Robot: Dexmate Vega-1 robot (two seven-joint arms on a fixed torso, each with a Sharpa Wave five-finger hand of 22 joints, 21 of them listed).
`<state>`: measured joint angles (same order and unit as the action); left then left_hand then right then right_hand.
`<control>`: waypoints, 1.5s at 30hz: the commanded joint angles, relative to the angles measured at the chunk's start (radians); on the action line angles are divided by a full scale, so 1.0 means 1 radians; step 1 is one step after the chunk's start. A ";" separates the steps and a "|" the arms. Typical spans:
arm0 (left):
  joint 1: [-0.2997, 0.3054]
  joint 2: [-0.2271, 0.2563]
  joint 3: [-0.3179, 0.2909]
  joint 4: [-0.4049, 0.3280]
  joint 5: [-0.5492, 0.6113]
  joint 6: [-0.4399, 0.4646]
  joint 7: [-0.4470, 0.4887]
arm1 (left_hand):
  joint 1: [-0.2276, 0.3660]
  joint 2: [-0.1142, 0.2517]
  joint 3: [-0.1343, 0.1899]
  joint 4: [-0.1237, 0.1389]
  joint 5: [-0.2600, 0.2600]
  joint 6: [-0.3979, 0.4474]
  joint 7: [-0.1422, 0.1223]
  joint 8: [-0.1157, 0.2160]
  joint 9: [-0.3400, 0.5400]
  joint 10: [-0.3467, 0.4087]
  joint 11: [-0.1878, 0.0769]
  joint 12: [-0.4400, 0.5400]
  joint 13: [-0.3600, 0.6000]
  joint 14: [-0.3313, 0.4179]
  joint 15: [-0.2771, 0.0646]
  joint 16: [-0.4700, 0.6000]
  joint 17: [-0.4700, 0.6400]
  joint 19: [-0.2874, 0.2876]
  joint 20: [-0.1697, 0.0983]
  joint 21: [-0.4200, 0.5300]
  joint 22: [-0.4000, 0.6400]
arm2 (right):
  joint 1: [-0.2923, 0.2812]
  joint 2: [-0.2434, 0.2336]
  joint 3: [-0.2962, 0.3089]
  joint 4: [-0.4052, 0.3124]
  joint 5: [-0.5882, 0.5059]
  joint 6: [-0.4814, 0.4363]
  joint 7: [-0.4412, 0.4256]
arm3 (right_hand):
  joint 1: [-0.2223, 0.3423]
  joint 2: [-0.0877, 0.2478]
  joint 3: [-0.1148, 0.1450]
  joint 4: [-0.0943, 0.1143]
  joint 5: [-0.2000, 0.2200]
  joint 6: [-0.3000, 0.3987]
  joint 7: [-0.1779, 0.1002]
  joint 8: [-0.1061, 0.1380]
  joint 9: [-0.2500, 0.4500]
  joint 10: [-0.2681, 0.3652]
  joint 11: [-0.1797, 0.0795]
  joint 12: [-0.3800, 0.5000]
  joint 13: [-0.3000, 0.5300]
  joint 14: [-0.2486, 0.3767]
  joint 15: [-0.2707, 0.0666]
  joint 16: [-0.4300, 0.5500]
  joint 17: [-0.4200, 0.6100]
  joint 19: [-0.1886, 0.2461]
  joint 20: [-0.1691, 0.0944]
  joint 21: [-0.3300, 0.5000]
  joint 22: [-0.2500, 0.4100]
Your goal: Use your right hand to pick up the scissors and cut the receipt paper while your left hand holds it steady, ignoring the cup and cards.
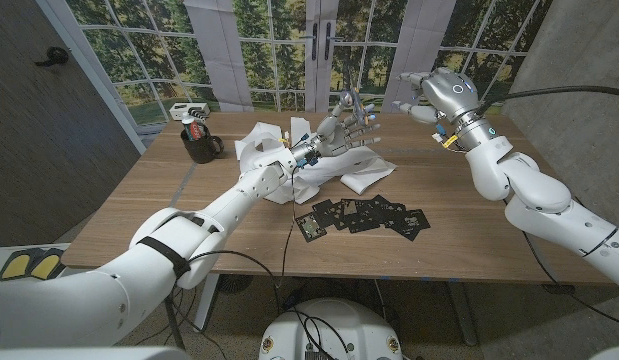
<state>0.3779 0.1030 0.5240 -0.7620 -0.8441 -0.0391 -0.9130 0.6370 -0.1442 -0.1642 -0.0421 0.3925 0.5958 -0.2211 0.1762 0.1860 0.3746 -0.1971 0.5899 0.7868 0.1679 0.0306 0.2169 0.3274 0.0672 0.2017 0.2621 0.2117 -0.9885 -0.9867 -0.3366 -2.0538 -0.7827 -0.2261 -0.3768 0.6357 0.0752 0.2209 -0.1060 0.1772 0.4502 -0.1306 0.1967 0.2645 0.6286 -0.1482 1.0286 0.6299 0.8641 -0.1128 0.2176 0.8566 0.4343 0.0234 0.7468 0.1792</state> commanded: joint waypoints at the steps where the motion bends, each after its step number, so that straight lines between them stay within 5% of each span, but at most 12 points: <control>1: -0.051 -0.048 -0.011 0.129 0.022 -0.058 -0.057 | -0.007 0.003 -0.012 0.002 0.009 -0.040 0.050 0.008 0.003 -0.017 0.011 -0.009 -0.004 -0.010 0.002 -0.007 0.003 -0.007 0.003 -0.001 0.004 | 0.006 0.009 -0.005 -0.004 -0.016 -0.010 -0.001 | -0.018 0.000 -0.007 0.001 -0.002 0.005 -0.001 0.004 0.002 -0.002 -0.001 0.011 0.000 -0.004 -0.103 -0.006 -0.001 0.004 0.003 -0.005 0.002; 10: -0.086 -0.080 -0.027 0.213 0.038 -0.099 -0.117 | -0.013 0.006 -0.038 0.008 0.025 -0.040 0.040 0.013 0.003 -0.079 0.028 -0.041 -0.024 -0.047 0.028 -0.017 0.001 -0.030 0.010 -0.012 0.003 | 0.002 0.009 0.000 -0.013 -0.024 -0.023 0.003 | -0.088 -0.028 -0.039 0.028 -0.003 0.002 0.007 0.002 0.001 0.001 0.007 0.015 -0.010 0.001 -0.096 -0.006 -0.007 0.012 0.013 -0.012 0.001; 21: -0.059 -0.061 -0.037 0.146 0.041 -0.076 -0.119 | -0.037 -0.005 -0.071 0.018 0.036 -0.060 0.063 0.008 0.002 -0.095 0.045 -0.058 -0.039 -0.070 0.049 -0.016 -0.003 -0.051 0.012 -0.021 0.005 | 0.006 0.008 0.000 -0.013 -0.023 -0.019 0.008 | -0.148 -0.040 -0.063 0.054 0.003 0.002 0.010 0.002 0.000 0.002 0.017 0.020 -0.015 0.000 -0.101 -0.008 -0.011 0.014 0.018 -0.022 0.001; 33: -0.037 -0.054 -0.040 0.108 0.033 -0.078 -0.117 | -0.065 -0.010 -0.101 0.030 0.045 -0.054 0.083 0.016 0.002 -0.093 0.056 -0.068 -0.051 -0.077 0.055 -0.010 -0.005 -0.057 0.012 -0.022 0.006 | -0.004 0.004 0.010 -0.020 -0.020 -0.020 0.004 | -0.160 -0.041 -0.066 0.057 0.009 0.001 0.009 0.001 -0.002 -0.001 0.013 0.023 -0.017 0.000 -0.105 -0.009 -0.014 0.014 0.019 -0.030 0.002; 37: -0.005 -0.041 -0.047 0.045 0.019 -0.067 -0.092 | -0.040 0.037 -0.098 0.032 0.055 -0.001 0.089 0.038 0.004 -0.143 0.050 -0.107 -0.068 -0.090 0.047 -0.004 -0.012 -0.045 0.011 -0.016 0.008 | -0.009 0.002 0.014 -0.022 -0.017 -0.017 0.002 | -0.161 -0.040 -0.066 0.057 0.010 0.001 0.009 0.001 -0.003 -0.002 0.013 0.025 -0.017 0.000 -0.106 -0.009 -0.015 0.015 0.020 -0.032 0.002; 45: 0.021 -0.015 -0.039 -0.026 0.006 -0.061 -0.091 | 0.013 0.076 -0.084 0.020 0.054 0.042 0.083 0.048 0.005 -0.093 0.027 -0.109 -0.085 -0.064 0.032 0.012 -0.021 -0.017 0.008 -0.005 0.007 | -0.012 0.000 0.018 -0.025 -0.016 -0.017 0.004 | -0.163 -0.037 -0.064 0.056 0.012 0.003 0.008 0.002 -0.004 -0.002 0.016 0.027 -0.020 0.000 -0.106 -0.010 -0.017 0.017 0.019 -0.037 0.002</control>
<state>0.3630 0.0617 0.4824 -0.7013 -0.8187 -0.1121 -1.0166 0.6378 -0.0778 -0.2516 -0.0182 0.4441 0.6220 -0.1353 0.2189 0.1893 0.2660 -0.1672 0.4872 0.7038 0.0949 0.0677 0.2238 0.3061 0.0428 0.2053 0.2517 0.2167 -0.9946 -0.9831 -0.3244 -2.0752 -0.8018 -0.2454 -0.3719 0.4831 0.0358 0.1573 -0.0509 0.1855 0.4482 -0.1286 0.1967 0.2599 0.6270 -0.1393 1.0506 0.6115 0.8642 -0.1127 0.2107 0.8380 0.4468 0.0359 0.7122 0.1791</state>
